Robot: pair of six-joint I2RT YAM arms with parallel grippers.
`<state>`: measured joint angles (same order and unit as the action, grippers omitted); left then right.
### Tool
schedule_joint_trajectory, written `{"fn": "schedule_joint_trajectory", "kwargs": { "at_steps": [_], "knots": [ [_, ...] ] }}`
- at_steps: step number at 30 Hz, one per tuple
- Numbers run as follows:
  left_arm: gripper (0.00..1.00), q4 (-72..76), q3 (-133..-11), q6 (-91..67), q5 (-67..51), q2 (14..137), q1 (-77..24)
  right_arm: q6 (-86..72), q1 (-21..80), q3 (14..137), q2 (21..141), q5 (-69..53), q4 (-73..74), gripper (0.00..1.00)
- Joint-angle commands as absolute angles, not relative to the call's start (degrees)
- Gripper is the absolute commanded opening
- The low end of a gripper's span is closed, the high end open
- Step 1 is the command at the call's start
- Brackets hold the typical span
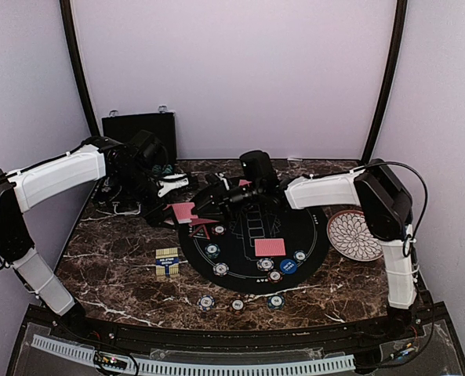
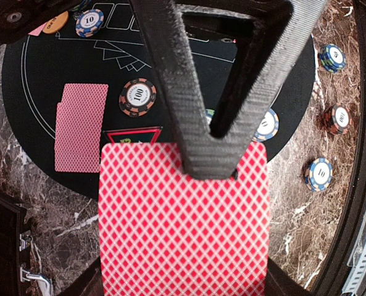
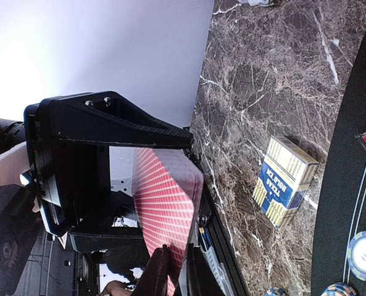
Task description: Distribute texas hold em gaming equipment
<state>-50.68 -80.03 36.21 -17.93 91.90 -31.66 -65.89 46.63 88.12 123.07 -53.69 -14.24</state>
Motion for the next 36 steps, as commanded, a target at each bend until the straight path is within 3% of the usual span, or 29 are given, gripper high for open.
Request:
{"fn": "schedule_joint_trajectory", "kwargs": {
  "at_steps": [1,8,26,36],
  "knots": [
    [0.00,-50.2,-80.8,36.1,-18.5,89.9,-31.3,-67.4,45.9,86.3,119.6,-54.6,-18.1,0.08],
    [0.00,-50.1,-80.8,36.1,-18.4,90.2,-31.3,-69.1,45.9,85.6,119.2,-54.9,-20.4,0.03],
    [0.00,-49.7,-80.1,36.2,-18.0,89.8,-31.4,-75.8,44.6,81.1,117.4,-56.5,-28.0,0.00],
    [0.00,-49.6,-79.4,36.4,-17.7,89.5,-31.4,-72.8,41.8,75.0,112.0,-56.3,-24.7,0.00]
  ]
}}
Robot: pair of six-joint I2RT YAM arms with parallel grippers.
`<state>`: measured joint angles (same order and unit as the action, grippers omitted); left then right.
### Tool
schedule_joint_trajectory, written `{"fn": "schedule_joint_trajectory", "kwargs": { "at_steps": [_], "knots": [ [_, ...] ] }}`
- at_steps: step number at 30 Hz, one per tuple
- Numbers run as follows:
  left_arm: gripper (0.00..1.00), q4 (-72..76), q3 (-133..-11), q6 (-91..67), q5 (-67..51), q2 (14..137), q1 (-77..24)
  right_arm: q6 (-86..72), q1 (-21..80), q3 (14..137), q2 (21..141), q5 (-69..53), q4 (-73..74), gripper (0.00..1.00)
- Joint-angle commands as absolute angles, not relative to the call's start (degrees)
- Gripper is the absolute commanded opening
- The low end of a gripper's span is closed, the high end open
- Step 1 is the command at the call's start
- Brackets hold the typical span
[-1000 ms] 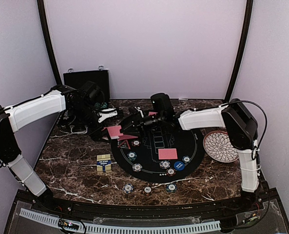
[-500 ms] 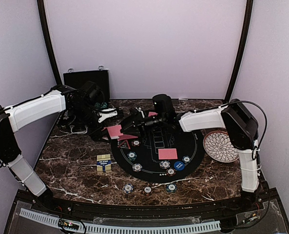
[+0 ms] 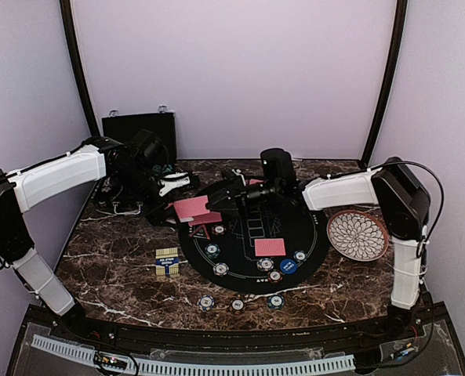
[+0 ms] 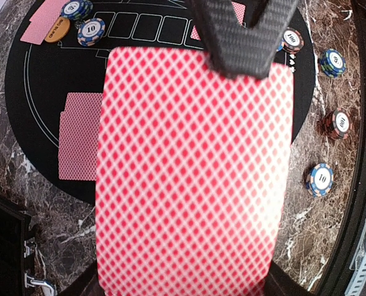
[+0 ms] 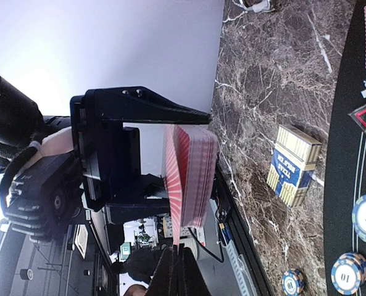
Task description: Distribute texas hold em gaming equipment
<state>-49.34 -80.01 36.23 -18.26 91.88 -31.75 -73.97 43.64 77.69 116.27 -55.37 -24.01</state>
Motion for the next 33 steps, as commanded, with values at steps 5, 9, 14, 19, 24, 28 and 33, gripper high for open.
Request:
{"fn": "schedule_joint_trajectory", "kwargs": {
  "at_steps": [5,9,14,19,24,28,33],
  "knots": [
    [0.00,-49.6,-79.4,36.6,-17.7,89.5,-31.3,-71.3,39.8,71.1,109.0,-56.5,-23.2,0.00],
    [0.00,-49.7,-79.3,36.6,-17.5,89.5,-31.4,-67.8,37.7,68.2,106.3,-56.4,-19.2,0.00],
    [0.00,-49.8,-79.3,36.7,-17.3,89.8,-31.4,-62.8,34.4,63.5,102.8,-55.8,-13.3,0.00],
    [0.00,-50.0,-79.4,36.7,-17.4,89.9,-31.4,-57.2,30.8,59.1,100.1,-54.8,-7.3,0.00],
    [0.00,-50.3,-79.7,36.7,-17.5,90.0,-31.4,-50.0,27.9,56.5,99.5,-52.7,-0.3,0.00],
    [0.00,-50.6,-80.0,36.8,-17.7,90.1,-31.4,-45.0,26.3,54.5,99.3,-50.4,5.5,0.00],
    [0.00,-50.6,-80.1,36.8,-17.9,90.1,-31.4,-40.5,24.3,52.8,99.1,-47.6,10.3,0.00]
  ]
}}
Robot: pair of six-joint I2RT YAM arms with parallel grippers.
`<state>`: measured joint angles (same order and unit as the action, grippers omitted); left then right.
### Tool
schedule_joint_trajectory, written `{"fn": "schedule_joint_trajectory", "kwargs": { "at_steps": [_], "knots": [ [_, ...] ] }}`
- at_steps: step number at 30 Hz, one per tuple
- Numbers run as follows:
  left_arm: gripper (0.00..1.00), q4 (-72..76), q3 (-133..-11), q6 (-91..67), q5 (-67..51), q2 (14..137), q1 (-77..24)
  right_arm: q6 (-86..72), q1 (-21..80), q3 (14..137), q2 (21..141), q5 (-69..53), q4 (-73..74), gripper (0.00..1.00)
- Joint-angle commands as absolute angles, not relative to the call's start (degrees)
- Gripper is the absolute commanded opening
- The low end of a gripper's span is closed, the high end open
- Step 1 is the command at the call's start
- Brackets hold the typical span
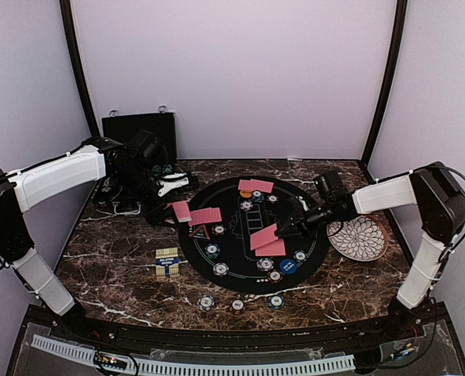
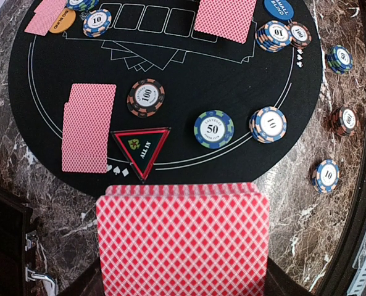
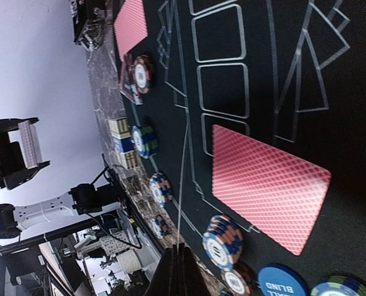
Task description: Distribute texas hold em gaming equipment
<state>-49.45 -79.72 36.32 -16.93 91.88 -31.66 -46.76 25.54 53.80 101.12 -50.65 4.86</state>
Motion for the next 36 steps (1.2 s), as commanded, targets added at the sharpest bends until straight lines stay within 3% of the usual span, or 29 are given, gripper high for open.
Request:
{"fn": "schedule_joint_trajectory", "kwargs": {
  "at_steps": [1,8,17,22,28,36],
  "knots": [
    [0.00,-50.6,-80.0,36.8,-17.9,90.1,-31.4,-39.8,24.1,52.8,99.1,-47.0,11.3,0.00],
    [0.00,-50.8,-79.7,36.8,-18.0,89.7,-31.4,-32.1,23.9,55.5,99.3,-39.4,23.1,0.00],
    [0.00,-51.0,-79.3,36.9,-18.2,89.3,-31.4,-26.2,23.9,62.4,96.5,-26.9,35.9,0.32],
    [0.00,-51.2,-79.7,36.8,-18.5,89.8,-31.3,-26.7,24.9,66.8,97.6,-25.2,34.4,0.41],
    [0.00,-51.5,-79.9,36.7,-18.3,89.7,-31.4,-26.6,29.0,73.0,106.0,-25.2,31.5,0.41],
    [0.00,-51.6,-80.1,36.6,-18.1,89.7,-31.4,-26.6,33.5,81.2,115.8,-23.5,28.4,0.32]
  ]
}}
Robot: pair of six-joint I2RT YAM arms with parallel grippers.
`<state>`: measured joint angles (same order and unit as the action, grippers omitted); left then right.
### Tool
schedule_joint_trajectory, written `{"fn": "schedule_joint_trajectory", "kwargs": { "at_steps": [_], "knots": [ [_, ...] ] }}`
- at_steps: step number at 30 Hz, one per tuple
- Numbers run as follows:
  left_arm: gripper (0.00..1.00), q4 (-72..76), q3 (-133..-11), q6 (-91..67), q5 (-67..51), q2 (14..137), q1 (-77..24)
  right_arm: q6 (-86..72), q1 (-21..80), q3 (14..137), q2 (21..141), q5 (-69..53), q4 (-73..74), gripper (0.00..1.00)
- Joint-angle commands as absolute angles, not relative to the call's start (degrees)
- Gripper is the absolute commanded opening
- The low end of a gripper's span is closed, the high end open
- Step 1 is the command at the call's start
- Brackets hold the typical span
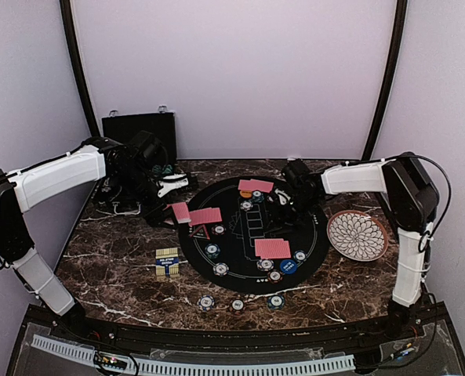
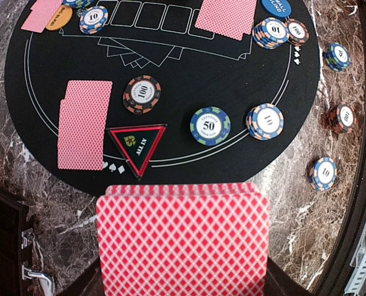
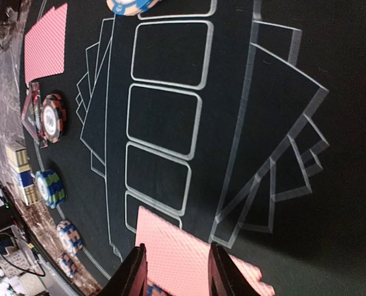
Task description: Distribute texas hold em gaming equipment
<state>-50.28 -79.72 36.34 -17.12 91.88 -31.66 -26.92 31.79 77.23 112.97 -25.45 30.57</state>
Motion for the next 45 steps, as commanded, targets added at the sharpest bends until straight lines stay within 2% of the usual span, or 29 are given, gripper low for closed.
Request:
{"fn": "schedule_joint_trajectory", "kwargs": {
  "at_steps": [1,9,24,30,36,39,42,43,45],
  "knots": [
    [0.00,-51.6,-80.1,36.6,-18.1,89.7,-31.4,-26.5,33.9,81.6,116.5,-23.0,28.2,0.32],
    [0.00,-51.6,-80.0,36.7,-18.0,89.9,-31.4,-26.9,35.0,78.9,117.6,-22.5,26.3,0.26],
    [0.00,-51.5,-80.1,36.7,-17.9,89.9,-31.3,-28.0,36.4,63.9,108.3,-23.2,26.0,0.20],
    [0.00,-51.6,-80.1,36.8,-17.9,89.8,-31.3,-28.0,37.0,63.1,107.0,-23.3,27.1,0.18],
    [0.00,-51.8,-80.0,37.1,-17.8,89.7,-31.4,-27.3,37.0,67.9,105.2,-20.0,31.1,0.20],
    [0.00,-51.7,-80.0,37.1,-18.1,89.8,-31.4,-27.2,37.0,72.1,104.6,-17.7,32.6,0.28],
    [0.00,-51.8,-80.1,37.2,-18.3,89.8,-31.4,-27.1,37.0,75.0,103.8,-15.4,33.1,0.45],
    [0.00,-51.9,-80.1,37.2,-18.3,89.8,-31.4,-27.2,37.0,75.7,103.6,-14.9,33.0,0.54],
    [0.00,-51.9,-80.1,37.3,-18.3,89.7,-31.4,-27.4,37.0,76.5,103.0,-15.3,31.7,0.94]
  ]
}}
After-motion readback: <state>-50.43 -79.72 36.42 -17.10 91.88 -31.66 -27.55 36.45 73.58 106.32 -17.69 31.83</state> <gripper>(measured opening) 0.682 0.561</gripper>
